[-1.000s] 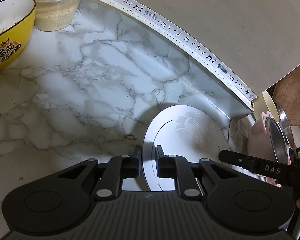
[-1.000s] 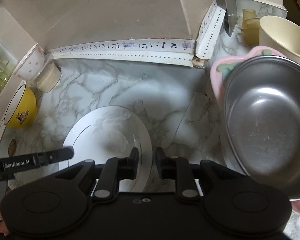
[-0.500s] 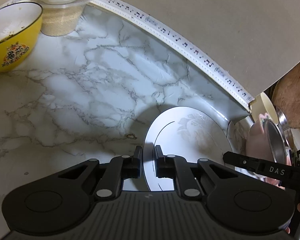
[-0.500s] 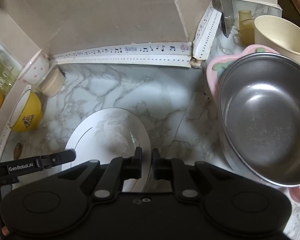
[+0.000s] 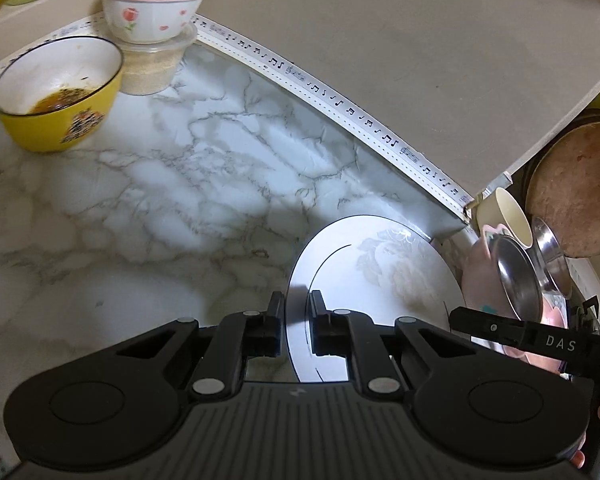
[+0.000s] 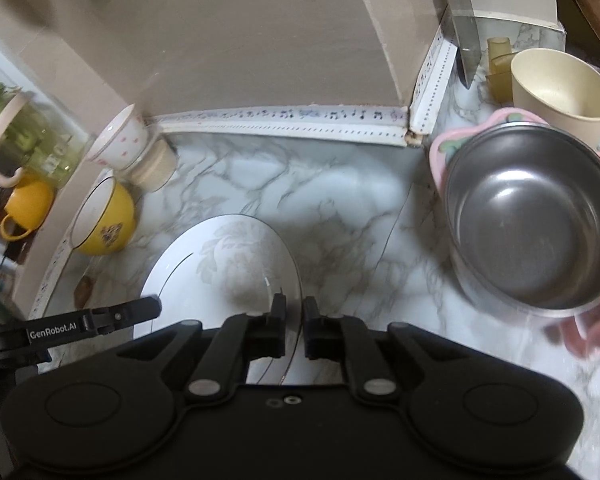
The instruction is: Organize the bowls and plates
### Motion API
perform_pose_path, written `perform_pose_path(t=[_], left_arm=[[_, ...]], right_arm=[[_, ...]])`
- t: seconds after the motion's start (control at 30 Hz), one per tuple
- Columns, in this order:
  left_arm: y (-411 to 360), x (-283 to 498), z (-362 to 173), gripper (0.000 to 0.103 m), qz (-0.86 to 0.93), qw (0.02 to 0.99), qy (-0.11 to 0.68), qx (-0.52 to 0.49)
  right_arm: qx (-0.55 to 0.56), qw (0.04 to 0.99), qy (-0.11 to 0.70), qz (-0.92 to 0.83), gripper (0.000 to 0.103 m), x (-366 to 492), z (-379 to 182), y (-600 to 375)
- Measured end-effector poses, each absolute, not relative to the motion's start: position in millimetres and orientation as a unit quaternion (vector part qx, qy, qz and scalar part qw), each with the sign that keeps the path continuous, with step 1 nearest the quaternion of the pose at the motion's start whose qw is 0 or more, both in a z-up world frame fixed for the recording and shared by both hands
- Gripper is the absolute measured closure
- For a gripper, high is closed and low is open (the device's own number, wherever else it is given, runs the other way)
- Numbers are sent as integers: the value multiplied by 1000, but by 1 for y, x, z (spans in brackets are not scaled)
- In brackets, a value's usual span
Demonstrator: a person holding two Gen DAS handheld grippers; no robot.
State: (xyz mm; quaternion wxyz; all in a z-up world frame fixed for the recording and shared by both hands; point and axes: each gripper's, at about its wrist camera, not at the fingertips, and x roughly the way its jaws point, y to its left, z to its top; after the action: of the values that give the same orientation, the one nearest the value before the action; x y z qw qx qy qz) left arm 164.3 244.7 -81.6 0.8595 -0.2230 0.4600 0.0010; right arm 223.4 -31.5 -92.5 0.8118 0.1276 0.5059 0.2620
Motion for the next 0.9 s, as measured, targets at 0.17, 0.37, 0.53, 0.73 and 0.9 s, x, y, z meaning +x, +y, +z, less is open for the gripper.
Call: perform_pose_path(t=[0.17, 0.37, 0.53, 0.73, 0.9], left_arm=[[241, 134, -76, 92, 6, 857, 463, -228], [232, 96, -74, 92, 16, 854, 464, -235], [224, 69, -82, 92, 27, 850, 469, -238], [217, 44, -98, 92, 29, 841, 481, -244], [215, 36, -111, 92, 34, 834, 492, -248]], right_arm=[[135, 800, 517, 274, 94, 203, -89, -40], [132, 788, 527, 290, 94, 174, -89, -49], [124, 779, 536, 299, 94, 152, -93, -53], [108, 771, 551, 301, 94, 129, -103, -58], [89, 764, 561, 305, 94, 117, -112, -57]])
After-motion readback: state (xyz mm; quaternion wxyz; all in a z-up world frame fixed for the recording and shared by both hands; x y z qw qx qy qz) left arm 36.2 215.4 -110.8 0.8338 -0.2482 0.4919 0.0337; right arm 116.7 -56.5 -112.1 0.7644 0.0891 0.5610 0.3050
